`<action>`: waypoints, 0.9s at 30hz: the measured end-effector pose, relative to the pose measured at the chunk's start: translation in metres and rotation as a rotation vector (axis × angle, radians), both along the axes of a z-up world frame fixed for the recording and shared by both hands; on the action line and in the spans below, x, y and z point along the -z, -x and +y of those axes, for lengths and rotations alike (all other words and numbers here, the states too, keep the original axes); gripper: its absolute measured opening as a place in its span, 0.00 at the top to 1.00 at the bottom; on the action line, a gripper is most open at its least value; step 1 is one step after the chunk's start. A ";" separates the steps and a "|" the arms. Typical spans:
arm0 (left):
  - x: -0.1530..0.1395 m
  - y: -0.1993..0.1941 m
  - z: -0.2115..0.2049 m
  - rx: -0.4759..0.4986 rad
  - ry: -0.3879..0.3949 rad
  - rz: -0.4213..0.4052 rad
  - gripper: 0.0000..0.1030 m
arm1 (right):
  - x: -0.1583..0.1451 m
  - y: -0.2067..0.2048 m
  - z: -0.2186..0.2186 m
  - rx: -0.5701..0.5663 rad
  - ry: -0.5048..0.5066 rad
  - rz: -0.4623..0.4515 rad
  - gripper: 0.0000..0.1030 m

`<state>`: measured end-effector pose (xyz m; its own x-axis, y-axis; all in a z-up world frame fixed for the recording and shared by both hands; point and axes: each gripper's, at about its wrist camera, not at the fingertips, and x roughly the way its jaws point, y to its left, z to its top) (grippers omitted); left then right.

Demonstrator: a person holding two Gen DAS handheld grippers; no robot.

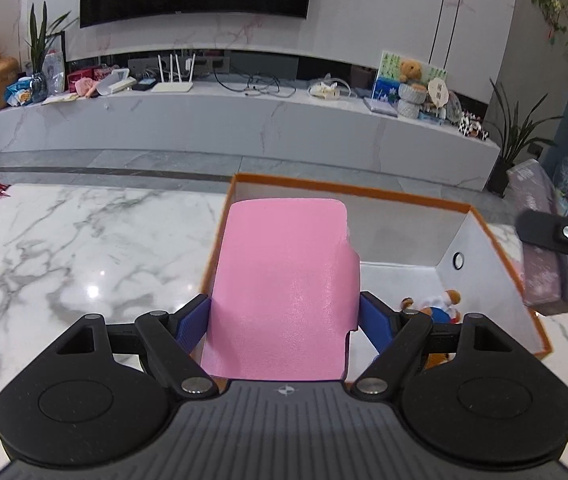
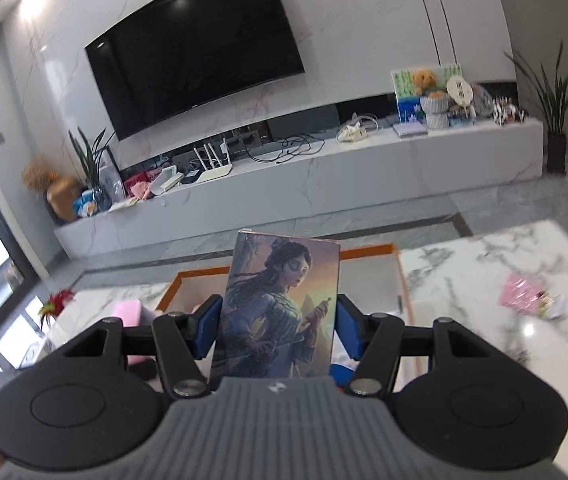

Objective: Organize objects
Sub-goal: 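Release the pink notebook into the orange box while the right carries the book, then lower the book into the orange box and open the right gripper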

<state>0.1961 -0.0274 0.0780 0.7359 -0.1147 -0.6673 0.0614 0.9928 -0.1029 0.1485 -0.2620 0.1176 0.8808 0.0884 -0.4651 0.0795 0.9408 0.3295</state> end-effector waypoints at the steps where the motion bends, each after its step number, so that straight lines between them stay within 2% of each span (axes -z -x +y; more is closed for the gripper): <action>1: 0.004 -0.004 -0.003 -0.001 0.003 0.001 0.10 | 0.006 -0.008 -0.001 0.008 -0.018 0.000 0.40; 4: 0.013 -0.015 -0.011 -0.002 0.013 0.004 0.11 | 0.022 -0.029 -0.004 0.026 -0.068 0.015 0.40; 5: 0.015 -0.017 -0.013 -0.003 0.016 0.002 0.17 | 0.026 -0.035 -0.004 0.032 -0.081 0.019 0.40; 6: 0.017 -0.019 -0.015 0.009 0.026 -0.006 0.39 | 0.031 -0.040 -0.006 0.039 -0.095 0.026 0.40; 7: 0.018 -0.023 -0.018 0.019 0.033 0.002 0.71 | 0.036 -0.046 -0.007 0.044 -0.109 0.035 0.40; 10: 0.025 -0.032 -0.019 -0.030 0.016 0.046 0.71 | 0.045 -0.060 -0.008 0.052 -0.115 0.073 0.40; 14: 0.040 -0.044 -0.002 -0.061 0.100 0.134 0.71 | 0.050 -0.070 -0.007 0.043 -0.079 0.128 0.40; 27: 0.041 -0.038 -0.019 -0.002 0.025 0.149 0.71 | 0.067 -0.072 0.016 -0.021 -0.093 0.177 0.40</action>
